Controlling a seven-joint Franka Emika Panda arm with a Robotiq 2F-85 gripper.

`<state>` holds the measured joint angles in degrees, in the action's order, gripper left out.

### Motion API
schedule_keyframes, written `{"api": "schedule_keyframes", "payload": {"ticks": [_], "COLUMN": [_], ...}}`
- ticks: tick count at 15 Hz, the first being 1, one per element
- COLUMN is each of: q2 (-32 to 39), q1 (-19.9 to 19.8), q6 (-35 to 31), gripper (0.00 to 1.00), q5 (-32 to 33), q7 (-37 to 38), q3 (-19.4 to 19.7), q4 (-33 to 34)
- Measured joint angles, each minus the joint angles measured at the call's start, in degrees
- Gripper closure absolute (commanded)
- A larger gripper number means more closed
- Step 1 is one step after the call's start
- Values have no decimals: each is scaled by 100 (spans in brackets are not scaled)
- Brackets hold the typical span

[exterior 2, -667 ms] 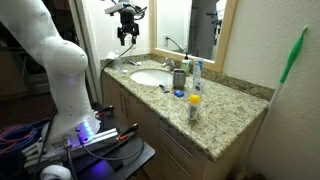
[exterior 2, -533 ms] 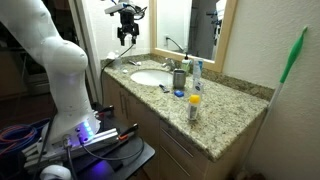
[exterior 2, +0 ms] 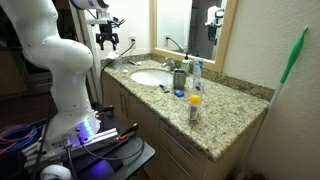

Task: Place the small white case on the.white holder

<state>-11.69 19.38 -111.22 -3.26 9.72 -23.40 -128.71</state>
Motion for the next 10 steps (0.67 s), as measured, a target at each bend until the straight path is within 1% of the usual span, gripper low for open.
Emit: {"api": "schedule_keyframes", "payload": {"ticks": [2,5,7,10], "q2": [183,236,444,1190], "q1": [82,73,135,291], "q6": [-97,-163,-683,-1999], "gripper": [0,0,0,0], "q5": [0,7,0,21], "q7": [32,25,16,73], "q3": [-66,-24,-54,-166], "q4": [55,78,42,-10]}}
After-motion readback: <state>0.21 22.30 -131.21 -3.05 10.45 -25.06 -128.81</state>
